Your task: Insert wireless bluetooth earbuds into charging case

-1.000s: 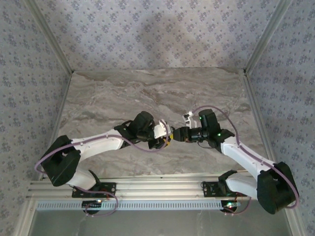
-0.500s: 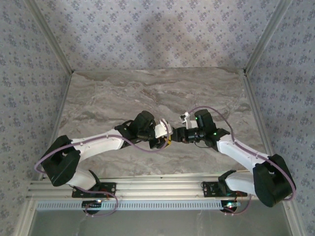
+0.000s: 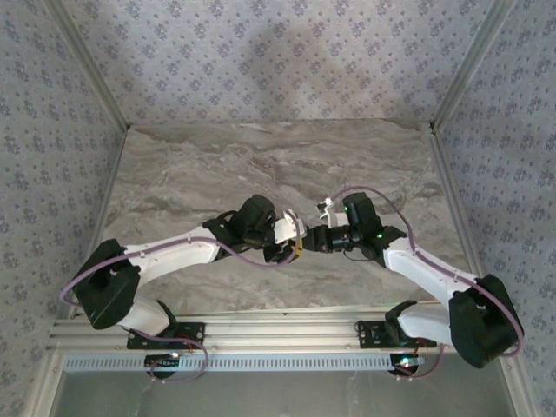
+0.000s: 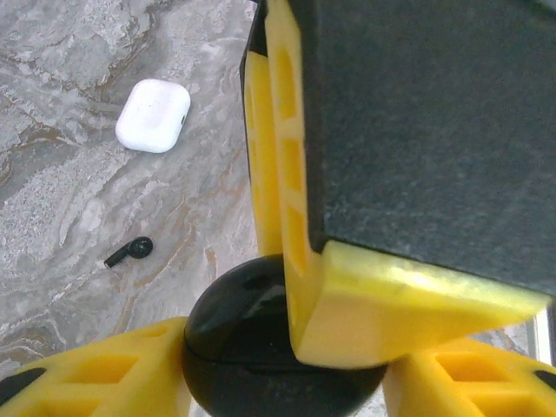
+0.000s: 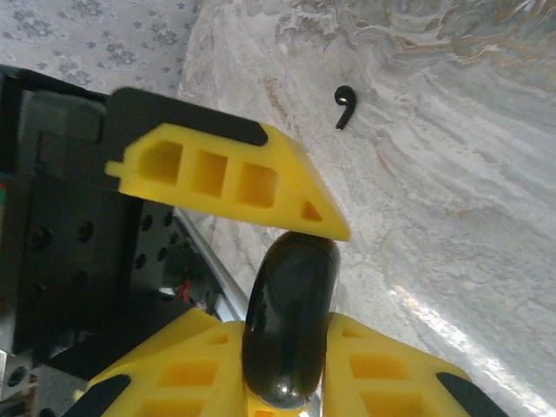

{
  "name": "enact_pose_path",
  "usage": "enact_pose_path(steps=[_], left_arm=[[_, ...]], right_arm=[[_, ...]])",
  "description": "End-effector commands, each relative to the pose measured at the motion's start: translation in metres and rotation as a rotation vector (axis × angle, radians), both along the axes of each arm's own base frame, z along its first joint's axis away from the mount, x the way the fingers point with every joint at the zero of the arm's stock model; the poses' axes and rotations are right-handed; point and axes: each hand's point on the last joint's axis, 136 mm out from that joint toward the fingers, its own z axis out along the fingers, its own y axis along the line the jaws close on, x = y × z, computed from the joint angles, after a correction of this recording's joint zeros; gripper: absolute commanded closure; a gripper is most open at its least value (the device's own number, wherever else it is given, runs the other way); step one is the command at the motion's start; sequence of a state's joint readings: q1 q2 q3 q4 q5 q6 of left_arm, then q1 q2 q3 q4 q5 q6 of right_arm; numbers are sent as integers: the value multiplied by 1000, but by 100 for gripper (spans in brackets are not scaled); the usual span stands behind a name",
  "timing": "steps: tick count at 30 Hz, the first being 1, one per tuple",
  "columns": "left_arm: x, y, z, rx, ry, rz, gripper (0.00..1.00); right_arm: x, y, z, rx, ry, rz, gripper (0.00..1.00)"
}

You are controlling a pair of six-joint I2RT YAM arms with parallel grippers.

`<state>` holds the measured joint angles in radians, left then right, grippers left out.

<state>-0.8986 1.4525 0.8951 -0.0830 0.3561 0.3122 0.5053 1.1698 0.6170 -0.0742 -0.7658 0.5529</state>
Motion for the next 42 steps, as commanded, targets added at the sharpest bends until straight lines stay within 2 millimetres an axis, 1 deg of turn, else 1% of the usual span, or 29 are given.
enact_pose_path(steps=[1,6,12,13,16,19,22,25,27,28,32,37,42], left_arm=[[-5,-1,36,-58,-12,-37,39],[-6,13,55,-116,14,-64,35],[-2,38,71,-152,65,-85,35],[-4,41,73,-155,71,-100,35],[-18,47,83,-161,31,-205,35],[-21,52,87,-151,-27,-237,36],[-22,52,91,-141,-49,-258,37],[-27,51,92,-121,-66,-308,40],[-32,49,91,-104,-96,-348,46],[-34,49,89,-93,-110,-365,48],[-39,43,89,-70,-143,-405,48],[-43,36,84,-43,-138,-448,48],[-45,32,76,-22,-111,-464,54]], right_arm=[[3,-10,10,-55,-87,8,79],[2,-20,24,-84,-200,43,80],[3,-28,47,-99,-354,97,81],[3,-28,50,-104,-380,109,81],[1,-28,59,-116,-473,174,81],[-3,-25,69,-114,-556,250,81],[-9,-24,73,-120,-623,332,81],[-21,-20,77,-119,-745,453,82],[-24,-17,77,-134,-805,496,82],[-25,-16,77,-150,-838,522,82],[-32,-12,70,-191,-872,629,83],[-36,1,66,-206,-920,716,83],[-37,9,70,-185,-980,737,83]])
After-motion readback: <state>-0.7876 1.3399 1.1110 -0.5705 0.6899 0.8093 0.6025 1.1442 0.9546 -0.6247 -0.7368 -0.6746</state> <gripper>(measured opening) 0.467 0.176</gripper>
